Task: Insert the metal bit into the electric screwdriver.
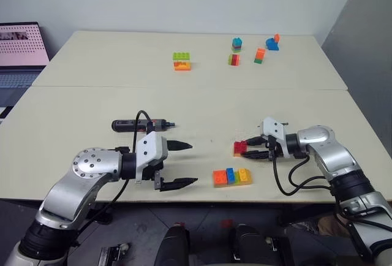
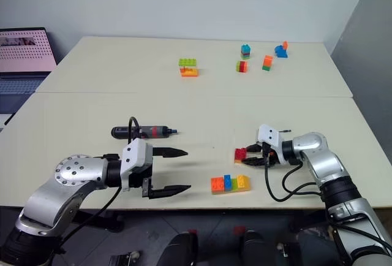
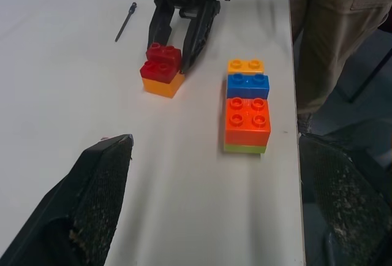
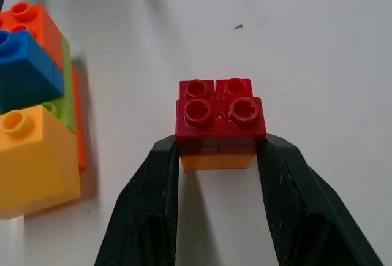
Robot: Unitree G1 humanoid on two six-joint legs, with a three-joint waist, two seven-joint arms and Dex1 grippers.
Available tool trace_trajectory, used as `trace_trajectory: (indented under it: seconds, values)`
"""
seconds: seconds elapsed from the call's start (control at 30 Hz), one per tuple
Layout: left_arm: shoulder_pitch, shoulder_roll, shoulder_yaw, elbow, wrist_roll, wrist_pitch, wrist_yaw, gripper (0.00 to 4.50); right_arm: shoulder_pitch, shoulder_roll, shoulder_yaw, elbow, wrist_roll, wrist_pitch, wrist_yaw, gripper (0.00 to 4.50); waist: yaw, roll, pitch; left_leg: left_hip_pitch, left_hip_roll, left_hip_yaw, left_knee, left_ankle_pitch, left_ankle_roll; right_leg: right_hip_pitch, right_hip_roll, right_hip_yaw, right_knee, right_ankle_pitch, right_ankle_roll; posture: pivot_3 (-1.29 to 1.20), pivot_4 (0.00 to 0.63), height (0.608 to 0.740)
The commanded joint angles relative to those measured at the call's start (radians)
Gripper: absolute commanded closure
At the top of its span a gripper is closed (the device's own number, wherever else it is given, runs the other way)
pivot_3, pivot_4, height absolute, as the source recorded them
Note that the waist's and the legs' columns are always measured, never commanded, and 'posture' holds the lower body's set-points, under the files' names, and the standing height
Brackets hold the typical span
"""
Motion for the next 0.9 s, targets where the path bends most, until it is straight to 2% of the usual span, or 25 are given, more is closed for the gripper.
trace_trajectory:
  seconds: [0.03,0.2,0.33,0.43,0.47,0.53,0.6,0.9]
  values:
    - [-0.043,-0.029,-0.003,0.005,-0.01,-0.009,0.005,0.0,0.02,-0.03,-0.09,-0.097,0.028,-0.001,-0.046,3.04,0.001,0.0,0.0,0.0,0.0,0.0,0.0,0.0,0.0,0.0,0.0,0.0,0.0,0.0,0.0,0.0,0.15,0.74]
    - [-0.08,-0.097,-0.008,-0.005,-0.041,0.026,0.048,0.0,0.155,-0.085,-0.27,-0.254,0.079,0.086,-0.185,3.04,0.01,0.0,0.0,0.0,0.0,0.001,0.0,0.0,0.0,0.0,0.0,0.001,0.001,0.0,0.001,0.0,0.15,0.74]
    - [-0.156,-0.177,-0.031,-0.006,-0.065,0.059,0.089,0.0,0.299,-0.092,-0.487,-0.355,0.101,0.166,-0.376,3.04,0.013,0.0,0.0,0.0,0.0,0.001,0.001,0.0,0.0,0.0,0.0,0.002,0.001,0.0,0.001,0.0,0.15,0.74]
    - [-0.199,-0.213,-0.046,-0.005,-0.099,0.118,0.099,0.0,0.368,-0.084,-0.571,-0.37,0.076,0.193,-0.49,3.04,0.006,0.0,0.0,0.001,-0.001,0.003,0.002,0.0,0.0,0.0,0.0,0.005,0.003,0.001,0.001,0.0,0.15,0.74]
    - [-0.21,-0.219,-0.05,-0.006,-0.116,0.141,0.097,0.0,0.383,-0.081,-0.587,-0.367,0.065,0.198,-0.524,3.04,0.002,0.0,0.0,0.002,-0.001,0.004,0.002,0.0,0.0,0.0,0.0,0.006,0.004,0.0,0.001,0.0,0.15,0.74]
    - [-0.264,-0.24,-0.091,0.014,-0.106,0.152,0.076,0.0,0.375,-0.034,-0.624,-0.276,0.003,0.193,-0.701,3.04,-0.006,0.0,0.0,0.004,-0.001,0.006,0.002,0.0,0.0,0.0,0.001,0.008,0.005,0.0,0.0,0.0,0.15,0.74]
    - [-0.301,-0.256,-0.12,0.035,-0.082,0.14,0.066,0.0,0.344,0.008,-0.636,-0.217,-0.001,0.202,-0.783,3.04,-0.011,-0.001,0.0,0.005,-0.001,0.006,0.002,0.0,0.001,0.0,0.002,0.01,0.007,-0.001,-0.001,0.0,0.15,0.74]
    - [-0.349,-0.277,-0.17,0.066,-0.039,0.101,0.04,0.0,0.24,0.065,-0.63,-0.024,0.021,0.201,-0.878,3.04,-0.028,0.0,0.0,0.008,0.0,0.011,0.001,0.001,0.002,0.0,0.003,0.016,0.008,0.001,-0.001,0.0,0.15,0.74]
